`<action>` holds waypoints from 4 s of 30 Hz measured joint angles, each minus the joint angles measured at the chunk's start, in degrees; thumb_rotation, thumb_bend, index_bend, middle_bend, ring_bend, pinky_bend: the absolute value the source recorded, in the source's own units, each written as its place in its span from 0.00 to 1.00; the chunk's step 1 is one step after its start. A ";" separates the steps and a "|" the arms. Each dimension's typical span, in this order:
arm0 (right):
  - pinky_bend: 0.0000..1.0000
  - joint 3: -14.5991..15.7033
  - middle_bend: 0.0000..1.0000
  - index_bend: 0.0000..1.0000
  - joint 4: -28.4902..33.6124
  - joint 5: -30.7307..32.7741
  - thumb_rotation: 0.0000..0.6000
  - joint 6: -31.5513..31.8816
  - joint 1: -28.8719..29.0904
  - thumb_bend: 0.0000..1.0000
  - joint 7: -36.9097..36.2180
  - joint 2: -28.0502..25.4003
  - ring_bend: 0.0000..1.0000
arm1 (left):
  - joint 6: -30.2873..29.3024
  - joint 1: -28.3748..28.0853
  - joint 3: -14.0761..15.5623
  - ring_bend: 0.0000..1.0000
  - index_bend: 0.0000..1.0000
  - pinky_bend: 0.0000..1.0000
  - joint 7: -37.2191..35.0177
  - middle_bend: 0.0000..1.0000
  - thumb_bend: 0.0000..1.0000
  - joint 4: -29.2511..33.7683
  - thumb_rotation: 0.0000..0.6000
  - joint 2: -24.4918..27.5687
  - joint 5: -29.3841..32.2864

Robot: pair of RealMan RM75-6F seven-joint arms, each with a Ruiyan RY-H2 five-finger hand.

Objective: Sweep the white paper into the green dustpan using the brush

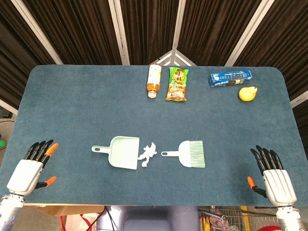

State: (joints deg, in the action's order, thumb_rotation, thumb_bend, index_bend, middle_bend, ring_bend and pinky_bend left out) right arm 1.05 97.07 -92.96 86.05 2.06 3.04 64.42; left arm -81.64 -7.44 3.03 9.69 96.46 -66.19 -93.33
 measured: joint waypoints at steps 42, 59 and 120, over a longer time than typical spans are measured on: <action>0.91 -12.41 0.93 0.32 7.43 22.95 1.00 -22.92 21.44 0.37 14.54 10.08 0.98 | 1.17 -0.17 -0.10 0.00 0.00 0.00 0.99 0.00 0.00 0.99 1.00 0.12 1.29; 0.91 -11.79 0.93 0.43 0.57 32.70 1.00 -23.01 29.30 0.37 28.44 28.42 0.98 | 2.03 -0.66 -0.07 0.00 0.00 0.00 -0.71 0.00 0.00 1.08 1.00 0.72 1.58; 0.91 -11.49 0.93 0.95 -6.75 37.46 1.00 -20.37 31.08 0.52 30.49 38.36 0.98 | 2.98 -1.07 0.03 0.00 0.00 0.00 -0.72 0.00 0.00 1.99 1.00 1.14 2.55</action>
State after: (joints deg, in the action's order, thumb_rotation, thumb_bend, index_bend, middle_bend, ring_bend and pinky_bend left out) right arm -10.44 90.33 -55.49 65.69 33.14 33.54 102.78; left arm -78.66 -8.51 3.06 8.97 98.45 -65.05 -90.78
